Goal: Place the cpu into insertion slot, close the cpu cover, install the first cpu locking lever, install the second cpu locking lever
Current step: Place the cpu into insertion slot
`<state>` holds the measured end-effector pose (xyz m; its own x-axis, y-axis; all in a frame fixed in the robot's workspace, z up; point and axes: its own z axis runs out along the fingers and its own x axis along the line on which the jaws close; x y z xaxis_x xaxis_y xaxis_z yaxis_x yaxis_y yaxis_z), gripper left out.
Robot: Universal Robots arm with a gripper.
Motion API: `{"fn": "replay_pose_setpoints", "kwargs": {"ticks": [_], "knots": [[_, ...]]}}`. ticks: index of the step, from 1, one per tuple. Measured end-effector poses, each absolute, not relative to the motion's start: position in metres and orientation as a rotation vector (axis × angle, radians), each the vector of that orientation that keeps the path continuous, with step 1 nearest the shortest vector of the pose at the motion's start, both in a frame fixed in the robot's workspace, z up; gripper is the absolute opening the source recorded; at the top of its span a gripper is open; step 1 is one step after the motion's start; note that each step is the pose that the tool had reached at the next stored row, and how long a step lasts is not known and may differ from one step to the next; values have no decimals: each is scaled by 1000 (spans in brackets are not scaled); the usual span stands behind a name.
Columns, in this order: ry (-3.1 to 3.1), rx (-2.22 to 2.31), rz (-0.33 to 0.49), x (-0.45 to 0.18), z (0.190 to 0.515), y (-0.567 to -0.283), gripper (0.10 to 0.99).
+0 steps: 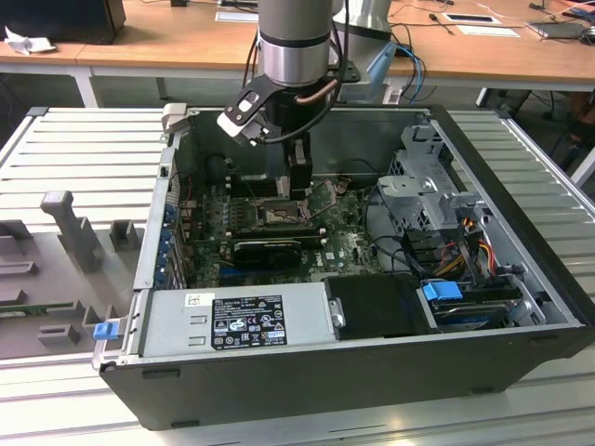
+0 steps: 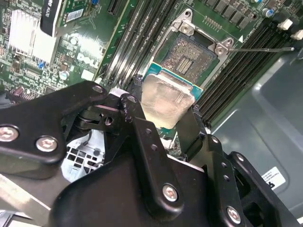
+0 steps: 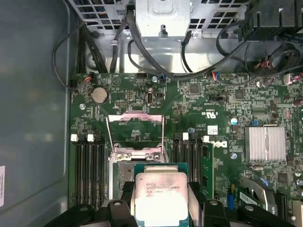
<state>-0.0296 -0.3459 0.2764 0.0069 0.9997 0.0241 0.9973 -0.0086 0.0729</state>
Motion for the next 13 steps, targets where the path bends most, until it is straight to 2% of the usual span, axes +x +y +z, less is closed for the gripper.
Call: {"fn": "replay_pose_setpoints", "kwargs": {"ticks": [13], "knots": [[2121,2266,105,-31,260,-346,533]]}}
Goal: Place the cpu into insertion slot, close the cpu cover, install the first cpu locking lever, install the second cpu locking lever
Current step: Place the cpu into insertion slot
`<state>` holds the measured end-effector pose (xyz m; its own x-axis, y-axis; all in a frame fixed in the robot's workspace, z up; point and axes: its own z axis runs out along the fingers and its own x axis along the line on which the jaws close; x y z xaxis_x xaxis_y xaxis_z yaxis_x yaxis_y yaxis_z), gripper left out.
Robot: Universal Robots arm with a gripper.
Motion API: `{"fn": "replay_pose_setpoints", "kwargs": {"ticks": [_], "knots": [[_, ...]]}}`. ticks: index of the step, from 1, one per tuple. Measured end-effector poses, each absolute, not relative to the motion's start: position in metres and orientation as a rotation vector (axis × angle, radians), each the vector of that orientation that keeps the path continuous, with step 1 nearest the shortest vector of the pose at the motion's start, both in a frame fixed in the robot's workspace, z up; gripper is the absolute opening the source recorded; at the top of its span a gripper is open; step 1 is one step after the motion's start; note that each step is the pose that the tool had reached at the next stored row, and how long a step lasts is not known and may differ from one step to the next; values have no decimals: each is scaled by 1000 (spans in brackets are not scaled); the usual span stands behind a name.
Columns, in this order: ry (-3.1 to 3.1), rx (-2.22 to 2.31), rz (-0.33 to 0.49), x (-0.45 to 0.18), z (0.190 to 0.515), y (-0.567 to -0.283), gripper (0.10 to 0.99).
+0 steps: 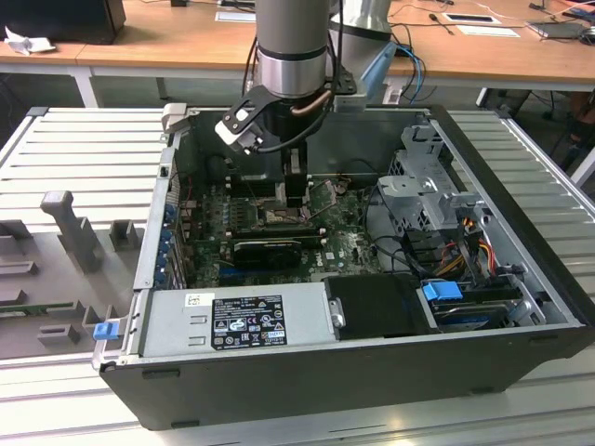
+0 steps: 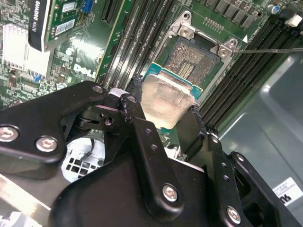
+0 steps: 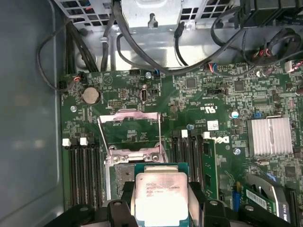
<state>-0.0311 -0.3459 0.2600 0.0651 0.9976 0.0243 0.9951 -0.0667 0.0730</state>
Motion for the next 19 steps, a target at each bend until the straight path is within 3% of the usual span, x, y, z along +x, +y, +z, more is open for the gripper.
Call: {"fn": "replay_pose_setpoints", "kwargs": {"ticks": [19], "knots": [[2184,2208,109,-40,235,-333,533]]}}
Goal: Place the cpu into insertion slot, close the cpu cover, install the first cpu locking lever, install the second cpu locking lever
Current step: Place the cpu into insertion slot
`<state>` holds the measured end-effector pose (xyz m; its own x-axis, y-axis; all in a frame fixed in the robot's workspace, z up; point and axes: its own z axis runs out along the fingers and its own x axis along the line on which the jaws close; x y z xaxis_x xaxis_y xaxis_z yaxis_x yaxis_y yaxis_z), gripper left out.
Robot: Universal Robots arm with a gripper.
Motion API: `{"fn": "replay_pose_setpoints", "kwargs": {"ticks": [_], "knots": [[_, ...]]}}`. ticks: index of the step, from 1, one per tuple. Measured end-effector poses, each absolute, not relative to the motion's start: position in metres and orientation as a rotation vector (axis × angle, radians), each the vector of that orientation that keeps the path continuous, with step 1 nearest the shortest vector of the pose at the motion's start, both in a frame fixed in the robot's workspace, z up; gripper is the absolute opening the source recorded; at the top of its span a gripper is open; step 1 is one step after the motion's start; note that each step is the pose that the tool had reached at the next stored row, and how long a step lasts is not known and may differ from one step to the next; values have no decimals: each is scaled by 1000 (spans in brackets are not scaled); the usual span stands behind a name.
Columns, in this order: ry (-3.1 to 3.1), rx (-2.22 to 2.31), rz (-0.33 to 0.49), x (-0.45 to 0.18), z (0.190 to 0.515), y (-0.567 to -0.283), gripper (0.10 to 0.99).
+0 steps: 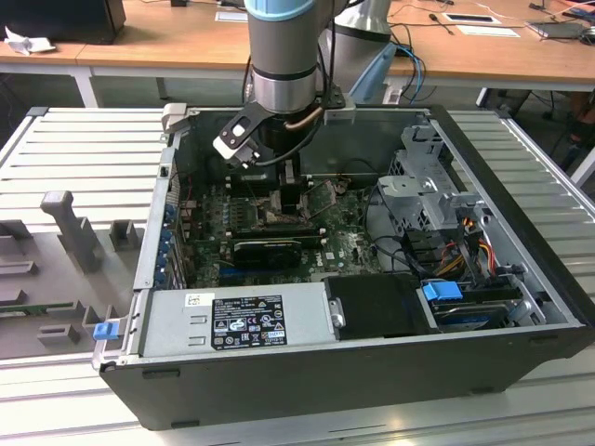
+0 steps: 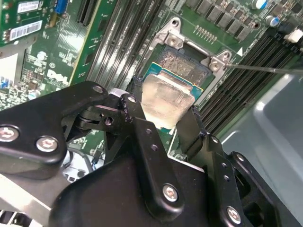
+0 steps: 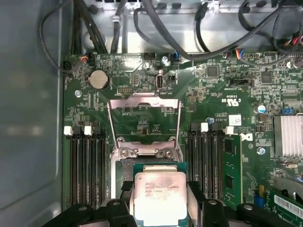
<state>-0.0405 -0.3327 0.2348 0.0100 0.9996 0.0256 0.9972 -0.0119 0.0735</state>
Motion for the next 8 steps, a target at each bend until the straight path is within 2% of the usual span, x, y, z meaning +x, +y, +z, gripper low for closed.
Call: {"fn": "replay_pose_setpoints", "kwargs": {"ticks": [8], "knots": [[2199,2199,116,-45,227,-331,533]]}}
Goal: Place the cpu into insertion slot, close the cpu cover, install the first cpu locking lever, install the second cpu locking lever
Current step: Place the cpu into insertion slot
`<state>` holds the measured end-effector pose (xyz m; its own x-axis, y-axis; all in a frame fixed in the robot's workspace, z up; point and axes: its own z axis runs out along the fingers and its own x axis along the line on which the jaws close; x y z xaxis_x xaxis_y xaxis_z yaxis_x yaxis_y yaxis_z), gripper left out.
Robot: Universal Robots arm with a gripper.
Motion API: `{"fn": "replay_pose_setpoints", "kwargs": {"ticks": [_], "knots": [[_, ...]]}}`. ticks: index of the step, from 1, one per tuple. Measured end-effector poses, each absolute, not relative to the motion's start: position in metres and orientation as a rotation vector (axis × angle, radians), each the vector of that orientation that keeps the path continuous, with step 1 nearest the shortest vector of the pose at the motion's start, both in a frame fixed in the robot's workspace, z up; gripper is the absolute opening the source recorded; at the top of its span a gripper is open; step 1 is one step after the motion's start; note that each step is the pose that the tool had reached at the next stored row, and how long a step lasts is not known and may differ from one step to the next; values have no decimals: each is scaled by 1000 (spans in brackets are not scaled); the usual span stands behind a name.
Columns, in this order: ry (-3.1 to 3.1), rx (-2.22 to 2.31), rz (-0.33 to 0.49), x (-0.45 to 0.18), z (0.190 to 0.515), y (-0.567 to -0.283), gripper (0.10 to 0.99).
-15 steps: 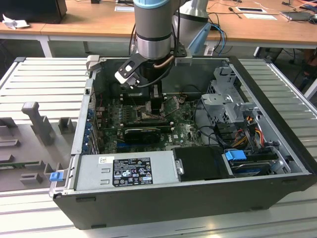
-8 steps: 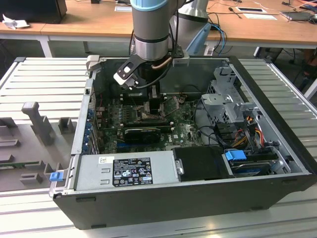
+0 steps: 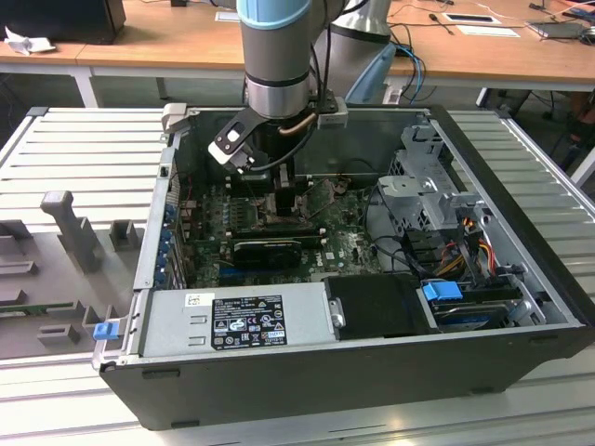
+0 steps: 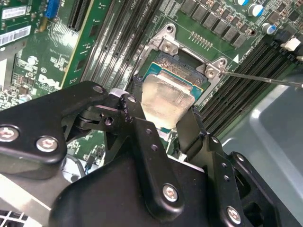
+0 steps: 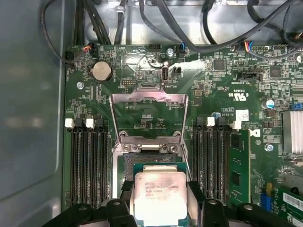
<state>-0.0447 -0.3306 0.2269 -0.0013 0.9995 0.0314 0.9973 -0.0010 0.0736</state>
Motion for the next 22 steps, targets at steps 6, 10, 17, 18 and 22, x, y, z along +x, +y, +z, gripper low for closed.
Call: {"fn": "replay_pose_setpoints", "kwargs": {"ticks": [6,10,17,18,22], "knots": [[2198,2203,120,-45,215,-328,533],[2180,2220,119,-46,212,-327,533],[2180,2220,119,-46,209,-327,533],[2180,2220,119,-46,209,-327,533],[2180,2220,119,-46,209,-327,533]]}}
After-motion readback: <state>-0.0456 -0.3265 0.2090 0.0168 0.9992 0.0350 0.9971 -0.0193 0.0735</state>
